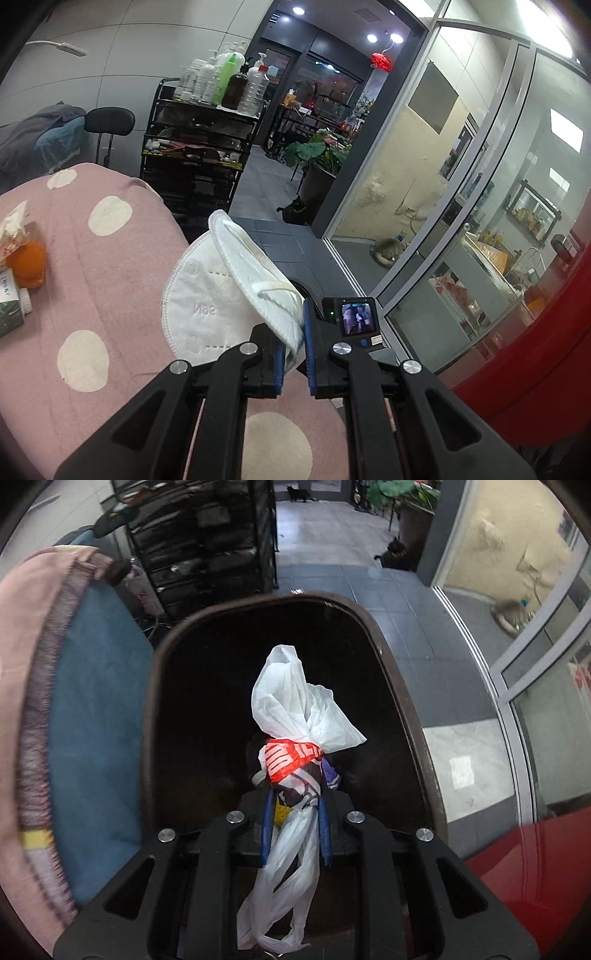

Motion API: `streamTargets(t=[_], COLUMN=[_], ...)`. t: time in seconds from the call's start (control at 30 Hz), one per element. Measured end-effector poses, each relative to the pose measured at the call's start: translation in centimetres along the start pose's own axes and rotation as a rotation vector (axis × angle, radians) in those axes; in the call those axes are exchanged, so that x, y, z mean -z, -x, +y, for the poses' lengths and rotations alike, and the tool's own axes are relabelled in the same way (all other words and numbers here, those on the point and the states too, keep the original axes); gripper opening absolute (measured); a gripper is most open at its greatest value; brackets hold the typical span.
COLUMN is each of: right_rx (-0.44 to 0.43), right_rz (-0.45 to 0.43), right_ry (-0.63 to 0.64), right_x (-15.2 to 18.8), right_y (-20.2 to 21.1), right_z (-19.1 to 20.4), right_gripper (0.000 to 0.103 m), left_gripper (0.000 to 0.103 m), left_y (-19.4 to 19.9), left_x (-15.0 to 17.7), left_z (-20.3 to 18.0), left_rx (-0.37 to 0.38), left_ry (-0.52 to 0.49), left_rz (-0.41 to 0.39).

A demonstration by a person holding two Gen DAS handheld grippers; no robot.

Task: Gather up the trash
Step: 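Carry mask and plastic bag to the brown bin and open both tools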

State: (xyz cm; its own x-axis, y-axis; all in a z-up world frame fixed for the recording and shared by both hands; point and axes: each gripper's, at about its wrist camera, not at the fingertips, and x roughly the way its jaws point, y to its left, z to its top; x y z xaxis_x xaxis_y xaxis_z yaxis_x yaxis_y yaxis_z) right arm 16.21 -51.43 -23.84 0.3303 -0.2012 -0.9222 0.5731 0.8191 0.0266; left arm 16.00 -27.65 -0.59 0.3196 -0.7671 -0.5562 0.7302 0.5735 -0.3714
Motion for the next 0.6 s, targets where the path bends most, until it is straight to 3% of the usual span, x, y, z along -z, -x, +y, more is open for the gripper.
streamTargets(t=[0.1, 0.17, 0.4, 0.6], right_rx=[0.034, 0.034, 0.055, 0.066], right_rz=[-0.002, -0.027, -0.089, -0.097], right_ry=[-0.012, 0.002, -0.003, -0.073], right_x=[0.3, 0.5, 3.3, 5.8], right_y=[-0.8, -0.5, 2.6, 5.0], right_z=[-0.1, 0.0, -1.7, -5.1], right_gripper=[0.035, 0.053, 0.056, 0.059], left_gripper=[0.009, 0.009, 0.009, 0.009], left_y=[-1.7, -3.2, -9.8, -16.0], left_x=[-0.4, -0.8, -0.7, 0.0], left_z=[-0.9, -1.5, -3.7, -4.5], left_rx=[0.024, 0.043, 0.117, 0.122], left_ry=[-0.011, -0.017, 0.006, 0.04], left_rz=[0.031, 0.059, 0.207, 0.348])
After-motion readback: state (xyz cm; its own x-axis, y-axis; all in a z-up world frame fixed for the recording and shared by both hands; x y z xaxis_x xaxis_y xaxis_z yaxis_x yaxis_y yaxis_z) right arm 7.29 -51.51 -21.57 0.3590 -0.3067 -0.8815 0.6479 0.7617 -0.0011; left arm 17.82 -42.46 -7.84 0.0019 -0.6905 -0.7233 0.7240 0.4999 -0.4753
